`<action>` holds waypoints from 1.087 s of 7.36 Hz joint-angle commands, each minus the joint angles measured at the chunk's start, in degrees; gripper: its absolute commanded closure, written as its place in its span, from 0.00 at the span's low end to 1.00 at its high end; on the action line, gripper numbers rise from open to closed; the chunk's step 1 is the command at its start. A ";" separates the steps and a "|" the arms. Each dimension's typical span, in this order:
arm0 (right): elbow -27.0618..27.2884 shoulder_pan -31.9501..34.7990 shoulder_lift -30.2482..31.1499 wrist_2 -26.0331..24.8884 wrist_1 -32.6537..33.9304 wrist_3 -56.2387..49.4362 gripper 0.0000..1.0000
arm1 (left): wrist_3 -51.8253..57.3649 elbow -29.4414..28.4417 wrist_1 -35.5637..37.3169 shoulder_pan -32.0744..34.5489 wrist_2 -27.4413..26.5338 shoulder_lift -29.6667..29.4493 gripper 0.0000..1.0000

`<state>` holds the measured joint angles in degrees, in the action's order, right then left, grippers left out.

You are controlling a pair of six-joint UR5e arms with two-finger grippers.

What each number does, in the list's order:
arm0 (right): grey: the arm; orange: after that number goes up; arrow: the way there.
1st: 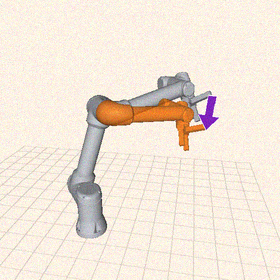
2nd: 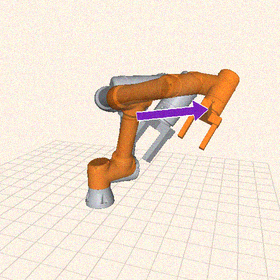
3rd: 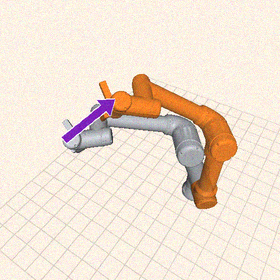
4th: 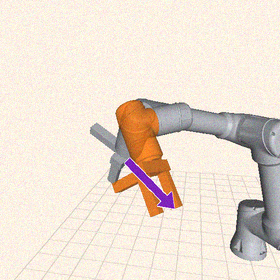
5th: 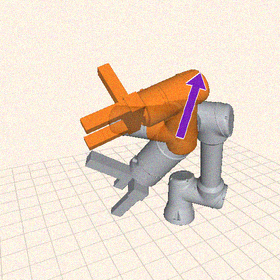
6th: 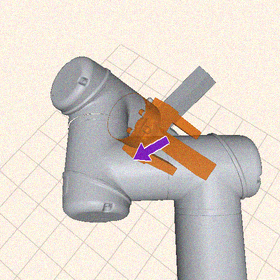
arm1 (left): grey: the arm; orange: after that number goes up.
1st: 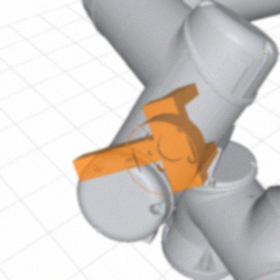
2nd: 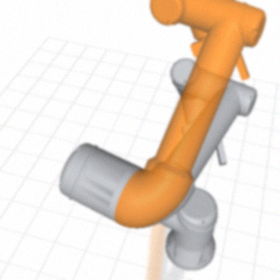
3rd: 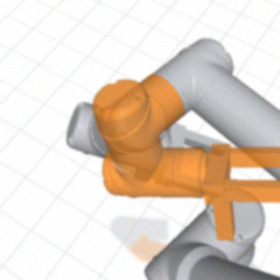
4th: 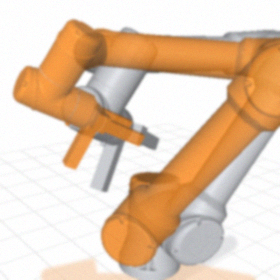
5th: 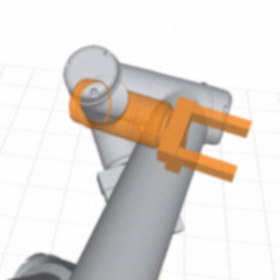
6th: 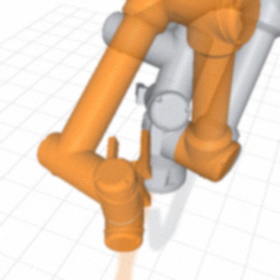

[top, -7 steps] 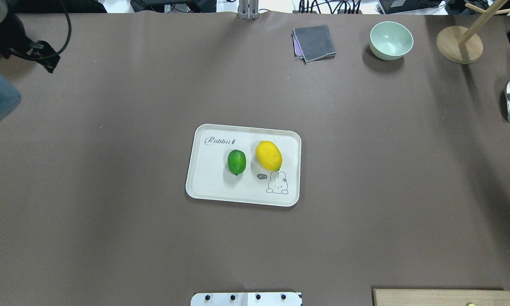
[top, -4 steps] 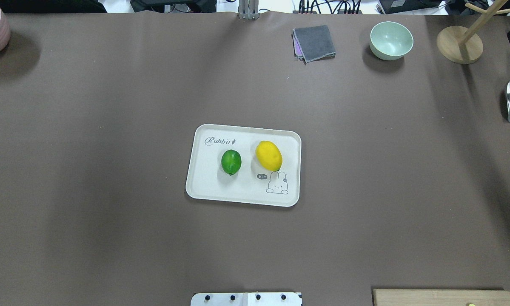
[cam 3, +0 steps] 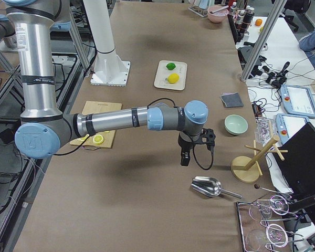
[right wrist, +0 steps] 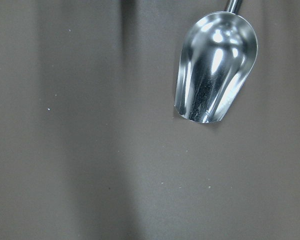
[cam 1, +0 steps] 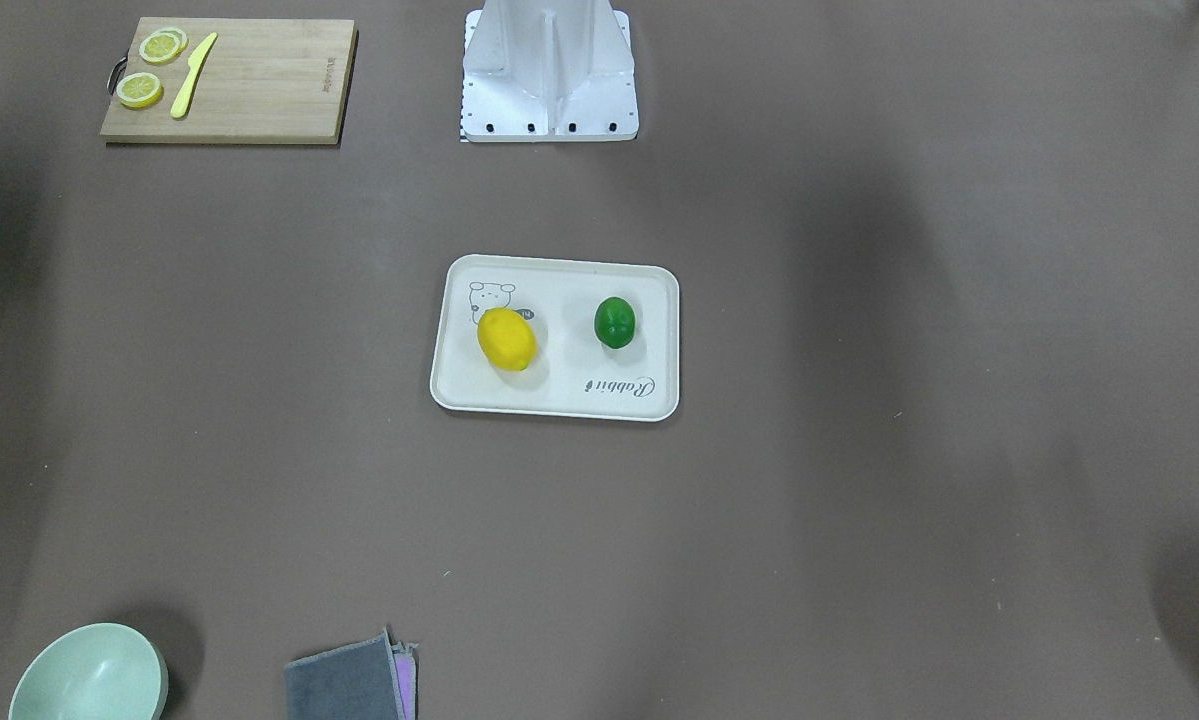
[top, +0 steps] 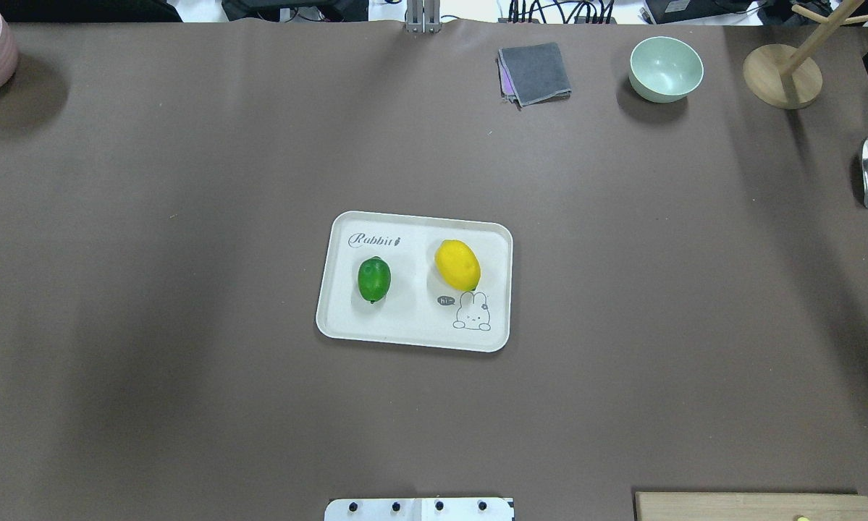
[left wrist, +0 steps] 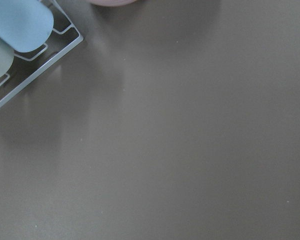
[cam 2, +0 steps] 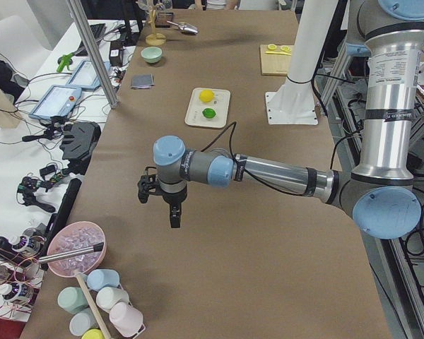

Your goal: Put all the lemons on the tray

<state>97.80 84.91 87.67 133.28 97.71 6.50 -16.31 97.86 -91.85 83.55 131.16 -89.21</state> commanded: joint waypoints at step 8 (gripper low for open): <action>-1.56 0.17 0.13 -0.04 -0.77 0.27 0.00 | 0.58 -2.76 -0.53 5.40 1.64 3.43 0.02</action>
<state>96.32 85.08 87.77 133.21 96.95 6.76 -15.70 95.17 -92.52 88.85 132.80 -85.83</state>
